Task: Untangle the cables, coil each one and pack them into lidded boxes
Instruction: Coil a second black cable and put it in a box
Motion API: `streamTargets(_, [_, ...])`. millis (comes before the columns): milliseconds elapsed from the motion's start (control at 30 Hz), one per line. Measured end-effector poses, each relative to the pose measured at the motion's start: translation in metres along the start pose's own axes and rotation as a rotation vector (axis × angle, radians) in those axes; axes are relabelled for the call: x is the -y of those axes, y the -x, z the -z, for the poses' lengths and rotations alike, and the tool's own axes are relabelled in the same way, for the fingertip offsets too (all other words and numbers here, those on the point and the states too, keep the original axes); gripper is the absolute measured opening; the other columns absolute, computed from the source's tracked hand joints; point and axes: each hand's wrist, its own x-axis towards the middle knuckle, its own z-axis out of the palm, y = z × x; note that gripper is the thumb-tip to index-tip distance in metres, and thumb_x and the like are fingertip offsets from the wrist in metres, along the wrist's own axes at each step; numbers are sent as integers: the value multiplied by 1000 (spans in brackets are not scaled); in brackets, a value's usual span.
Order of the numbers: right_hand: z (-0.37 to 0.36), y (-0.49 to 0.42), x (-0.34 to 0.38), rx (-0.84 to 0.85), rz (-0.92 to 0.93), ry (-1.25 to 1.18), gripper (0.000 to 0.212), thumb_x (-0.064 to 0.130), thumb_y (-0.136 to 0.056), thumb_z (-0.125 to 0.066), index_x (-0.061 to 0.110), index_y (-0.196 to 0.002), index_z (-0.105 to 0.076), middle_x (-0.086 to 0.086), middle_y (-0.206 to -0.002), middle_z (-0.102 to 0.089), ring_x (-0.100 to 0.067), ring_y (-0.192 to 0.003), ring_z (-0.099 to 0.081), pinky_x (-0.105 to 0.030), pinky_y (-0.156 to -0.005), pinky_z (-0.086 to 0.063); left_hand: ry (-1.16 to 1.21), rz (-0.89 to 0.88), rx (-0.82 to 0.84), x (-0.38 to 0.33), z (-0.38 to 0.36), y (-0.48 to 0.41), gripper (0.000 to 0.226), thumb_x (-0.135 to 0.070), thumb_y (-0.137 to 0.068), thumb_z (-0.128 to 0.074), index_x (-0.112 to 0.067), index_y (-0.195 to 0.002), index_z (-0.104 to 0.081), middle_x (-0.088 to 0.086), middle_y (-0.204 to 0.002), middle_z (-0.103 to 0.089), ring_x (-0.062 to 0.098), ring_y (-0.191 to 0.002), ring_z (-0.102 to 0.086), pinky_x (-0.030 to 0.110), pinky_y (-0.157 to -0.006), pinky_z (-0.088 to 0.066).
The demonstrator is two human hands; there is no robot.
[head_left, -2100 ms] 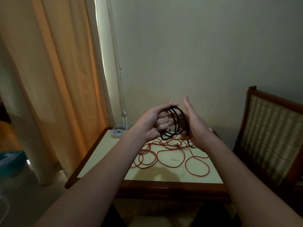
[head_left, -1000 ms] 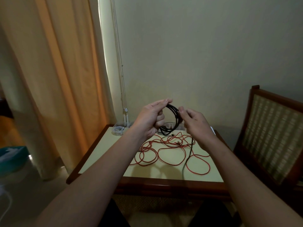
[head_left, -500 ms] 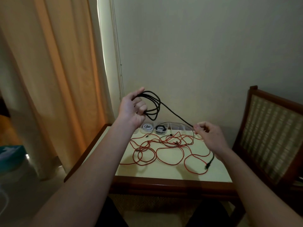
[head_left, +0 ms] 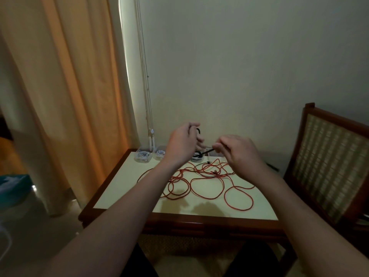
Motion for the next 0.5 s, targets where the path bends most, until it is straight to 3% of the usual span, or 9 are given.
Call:
streamTargets(100, [3,-7,5,-118,14,-91,34,33,-102,-53,9,-83,-67,-1,-72,-65,-16,-66,-55,-36,-63,-42,25,14,78,3,-12,6,33,-19,-109,-35,-14,-136,-52,6,-81,-68,14,-57,-65,27,-55,-57])
streamTargets(167, [3,-8,6,-172,-16,-163,30,30,-101,-58,9,-82,-69,-1,-71,-65,-14,-65,-55,-31,-62,-41,76,57,118,8,-16,7,33,-19,-108,-35,-13,-133,-56,0,-70,-62,11,-46,-51,25,-43,-42])
streamTargets(300, [-1,-5,7,-224,-181,-250,38,44,-97,-60,10,-79,-64,1,-65,-59,-11,-59,-49,-24,-56,-36,385,217,232,6,-18,8,30,-21,-106,-42,-12,-124,-65,-6,-58,-41,7,-45,-29,23,-43,-21])
streamTargets(400, [-3,-8,7,-209,-387,-376,48,51,-95,-60,9,-74,-54,3,-60,-49,-8,-52,-38,-28,-52,-33,547,239,279,-3,-16,11,25,-27,-101,-57,-7,-111,-67,-9,-51,-31,6,-41,-23,20,-37,-16])
streamTargets(500, [1,-21,10,-106,-484,-354,61,62,-97,-49,5,-77,-56,-1,-64,-51,-13,-59,-45,-30,-55,-35,611,216,308,-11,-11,6,14,-20,-97,-63,-7,-100,-69,-10,-47,-27,4,-36,-22,17,-33,-16])
